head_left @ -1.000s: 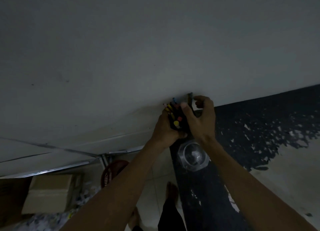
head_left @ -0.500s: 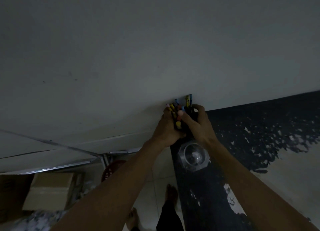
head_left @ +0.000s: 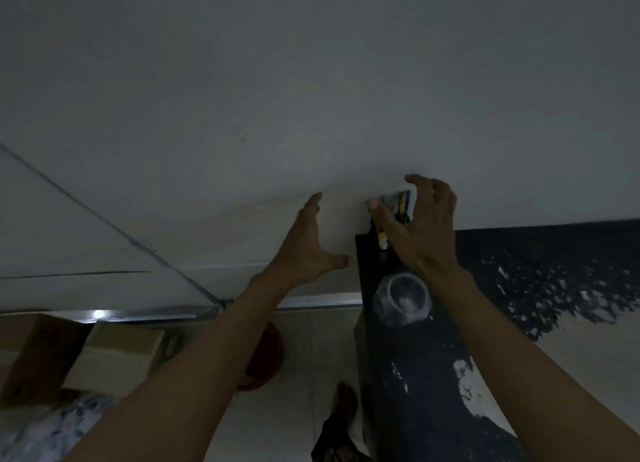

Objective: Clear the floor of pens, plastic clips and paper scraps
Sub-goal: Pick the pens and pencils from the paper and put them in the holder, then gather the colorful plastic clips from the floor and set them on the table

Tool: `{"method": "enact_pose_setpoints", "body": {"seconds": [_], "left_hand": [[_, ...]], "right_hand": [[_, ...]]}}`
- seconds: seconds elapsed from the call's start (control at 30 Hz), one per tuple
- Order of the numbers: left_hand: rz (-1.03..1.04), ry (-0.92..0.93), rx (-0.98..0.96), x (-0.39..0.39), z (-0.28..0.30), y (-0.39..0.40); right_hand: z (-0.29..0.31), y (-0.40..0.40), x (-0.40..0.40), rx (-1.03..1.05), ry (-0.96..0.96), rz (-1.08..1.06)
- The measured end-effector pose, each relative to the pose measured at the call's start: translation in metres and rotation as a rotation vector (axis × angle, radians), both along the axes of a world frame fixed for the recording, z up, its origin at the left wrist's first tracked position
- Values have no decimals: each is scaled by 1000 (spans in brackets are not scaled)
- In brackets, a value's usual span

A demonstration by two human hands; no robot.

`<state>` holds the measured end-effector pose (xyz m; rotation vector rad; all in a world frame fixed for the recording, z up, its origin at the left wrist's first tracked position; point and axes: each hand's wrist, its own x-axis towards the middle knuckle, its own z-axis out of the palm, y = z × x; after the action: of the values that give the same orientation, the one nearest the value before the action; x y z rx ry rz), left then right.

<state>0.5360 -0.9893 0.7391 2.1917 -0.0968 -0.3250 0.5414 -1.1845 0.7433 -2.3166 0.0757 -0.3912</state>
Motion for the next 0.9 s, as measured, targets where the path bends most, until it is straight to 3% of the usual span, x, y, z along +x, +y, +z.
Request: {"method": "enact_pose_setpoints", "body": {"seconds": [0.17,0.33,0.57,0.9], "left_hand": [[133,-156,22,-41,19,52],[302,-271,68,-102,39,128],[637,-419,112,-245,53,262],[1048,-426,143,-428,56,398]], "right_hand": [[26,51,-19,-191,-65,87],[52,135,-55,-212,-40,244],[64,279,-152,-237,61,551],[47,464,-290,-212,107,951]]}}
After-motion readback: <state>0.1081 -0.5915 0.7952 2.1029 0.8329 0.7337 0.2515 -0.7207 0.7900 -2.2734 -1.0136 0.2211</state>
